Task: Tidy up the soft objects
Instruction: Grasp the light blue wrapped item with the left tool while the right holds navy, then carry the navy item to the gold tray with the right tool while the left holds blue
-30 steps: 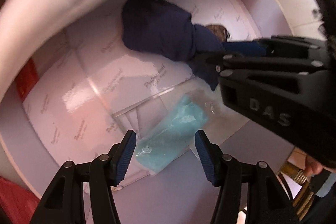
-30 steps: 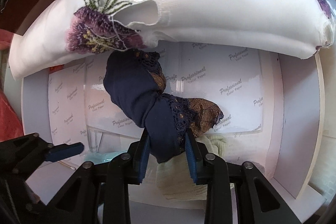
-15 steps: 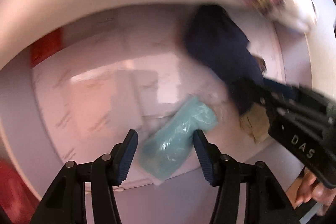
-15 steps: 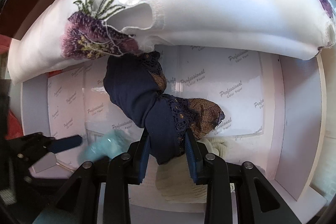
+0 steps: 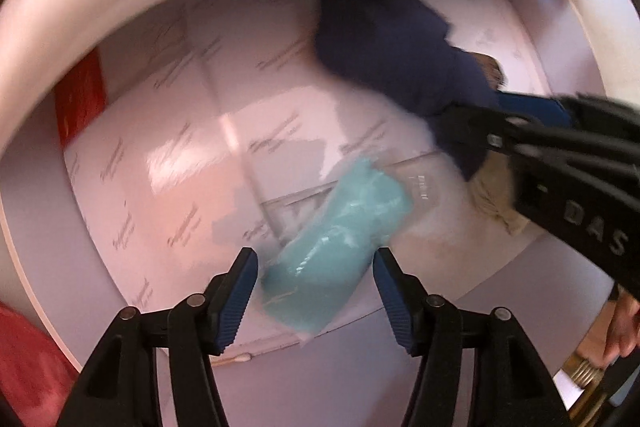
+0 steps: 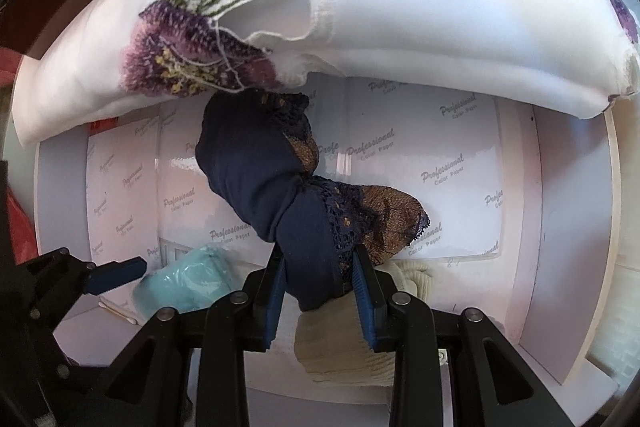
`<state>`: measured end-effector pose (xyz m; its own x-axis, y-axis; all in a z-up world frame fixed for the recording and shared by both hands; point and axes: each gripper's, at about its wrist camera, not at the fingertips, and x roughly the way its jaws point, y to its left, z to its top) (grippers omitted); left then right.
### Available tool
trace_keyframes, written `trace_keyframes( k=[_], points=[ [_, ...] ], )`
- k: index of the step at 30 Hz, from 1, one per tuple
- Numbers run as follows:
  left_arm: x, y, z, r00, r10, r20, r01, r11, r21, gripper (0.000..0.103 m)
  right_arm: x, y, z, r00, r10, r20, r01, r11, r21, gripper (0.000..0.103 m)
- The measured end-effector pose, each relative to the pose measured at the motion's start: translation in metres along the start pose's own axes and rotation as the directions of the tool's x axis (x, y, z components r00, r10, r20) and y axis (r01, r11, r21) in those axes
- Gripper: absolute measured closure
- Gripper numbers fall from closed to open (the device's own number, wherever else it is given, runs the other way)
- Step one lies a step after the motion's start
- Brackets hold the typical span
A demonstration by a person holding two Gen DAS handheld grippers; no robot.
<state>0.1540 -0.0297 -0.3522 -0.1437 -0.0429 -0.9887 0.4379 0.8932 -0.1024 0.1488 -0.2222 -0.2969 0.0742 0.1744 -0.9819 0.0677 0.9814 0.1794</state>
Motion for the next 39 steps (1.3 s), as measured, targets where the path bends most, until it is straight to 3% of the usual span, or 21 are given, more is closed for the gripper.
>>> trace_keyframes(
  k=[6, 16, 20, 25, 26, 29, 33, 39],
  points=[
    [0.003, 0.025, 0.0, 0.998, -0.064, -0.005, 0.063, 0.99, -0.13, 0.06, 0.0, 0.006, -0.003, 1.0, -0.008, 0.002, 0.008, 1.0, -0.023, 0.072],
    [0.003, 0.061, -0.007, 0.996, -0.09, 0.001, 0.085, 0.935, -0.345, 0.061, -0.025, 0.048, -0.019, 0.999, 0.034, 0.005, -0.032, 0.982, -0.186, 0.081],
    [0.001, 0.067, -0.007, 0.996, -0.087, 0.017, 0.087, 0.923, -0.374, 0.059, -0.04, 0.052, -0.03, 0.999, 0.046, -0.003, -0.045, 0.981, -0.186, 0.081],
    [0.004, 0.068, -0.014, 0.996, -0.09, 0.023, 0.092, 0.926, -0.365, 0.057, -0.072, 0.052, -0.046, 0.993, 0.12, 0.019, -0.115, 0.979, -0.169, 0.081],
    [-0.006, 0.066, -0.031, 0.995, -0.094, 0.026, 0.097, 0.923, -0.372, 0.057, -0.082, 0.049, -0.051, 0.99, 0.136, 0.029, -0.13, 0.978, -0.165, 0.081],
    [-0.005, 0.073, -0.036, 0.993, -0.112, 0.032, 0.115, 0.913, -0.392, 0.057, -0.108, 0.044, -0.056, 0.979, 0.189, 0.072, -0.179, 0.975, -0.134, 0.081],
    [0.002, 0.067, -0.034, 0.994, -0.103, 0.025, 0.104, 0.917, -0.384, 0.056, -0.151, 0.029, -0.044, 0.96, 0.225, 0.169, -0.214, 0.973, -0.081, 0.081],
    [0.001, 0.066, -0.031, 0.995, -0.102, 0.017, 0.101, 0.914, -0.394, 0.057, -0.212, 0.016, -0.017, 0.923, 0.188, 0.335, -0.192, 0.981, -0.019, 0.086]
  ],
)
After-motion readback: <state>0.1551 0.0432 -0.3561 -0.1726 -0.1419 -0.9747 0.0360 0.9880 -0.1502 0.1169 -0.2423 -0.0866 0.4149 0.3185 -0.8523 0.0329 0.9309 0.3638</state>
